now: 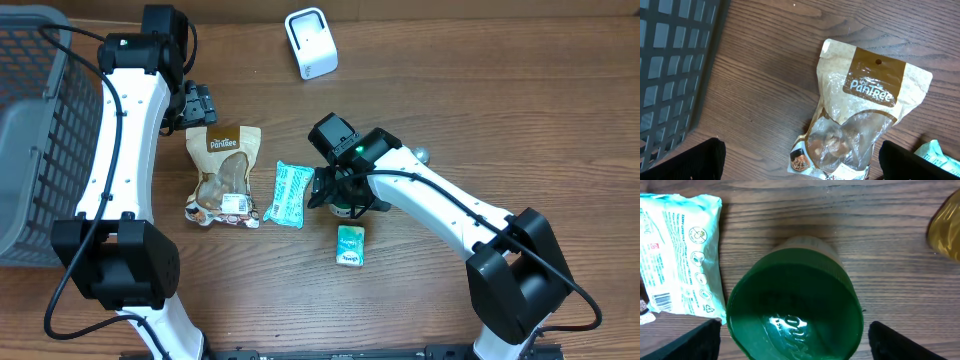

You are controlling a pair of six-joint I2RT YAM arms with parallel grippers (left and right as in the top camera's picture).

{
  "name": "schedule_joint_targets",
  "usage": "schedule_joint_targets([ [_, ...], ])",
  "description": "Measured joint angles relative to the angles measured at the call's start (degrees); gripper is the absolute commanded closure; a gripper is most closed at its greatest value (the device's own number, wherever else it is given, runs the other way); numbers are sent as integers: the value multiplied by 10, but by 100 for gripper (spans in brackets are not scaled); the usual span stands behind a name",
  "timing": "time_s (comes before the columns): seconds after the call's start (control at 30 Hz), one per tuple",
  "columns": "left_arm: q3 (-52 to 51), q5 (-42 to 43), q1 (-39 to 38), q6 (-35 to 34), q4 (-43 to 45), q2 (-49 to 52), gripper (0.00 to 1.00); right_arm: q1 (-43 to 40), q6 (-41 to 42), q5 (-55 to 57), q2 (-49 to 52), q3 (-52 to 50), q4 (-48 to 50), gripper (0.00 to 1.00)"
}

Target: Scan the item barcode

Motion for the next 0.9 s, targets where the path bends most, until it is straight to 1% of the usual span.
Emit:
schedule_joint_targets([
  [0.03, 0, 0, 0, 0, 0, 0, 0, 0, 2, 0, 0, 0, 2, 34],
  [0.17, 0, 0, 0, 0, 0, 0, 0, 0, 0, 4, 0, 0, 8, 37],
  [0.3, 0, 0, 0, 0, 0, 0, 0, 0, 0, 17, 0, 0, 8, 49],
  [0.37, 0, 0, 0, 0, 0, 0, 1, 0, -6, 26, 0, 0, 10, 49],
  [0.47, 0, 0, 0, 0, 0, 0, 0, 0, -40, 33, 0, 0, 12, 50],
  [0.5, 0, 0, 0, 0, 0, 0, 1, 0, -64, 35, 0, 0, 13, 50],
  [0.57, 0, 0, 0, 0, 0, 0, 0, 0, -99, 36, 0, 0, 13, 58],
  [0.7, 0, 0, 0, 0, 0, 0, 1, 0, -186, 38, 0, 0, 9, 57],
  [0.73, 0, 0, 0, 0, 0, 0, 0, 0, -213, 39, -1, 0, 6, 54],
  [0.77, 0, 0, 0, 0, 0, 0, 0, 0, -228, 40, -1, 0, 4, 53],
  [0.8, 0, 0, 0, 0, 0, 0, 0, 0, -245, 40, -2, 0, -1, 49],
  [0.9, 0, 0, 0, 0, 0, 0, 1, 0, -285, 41, -4, 0, -7, 48],
])
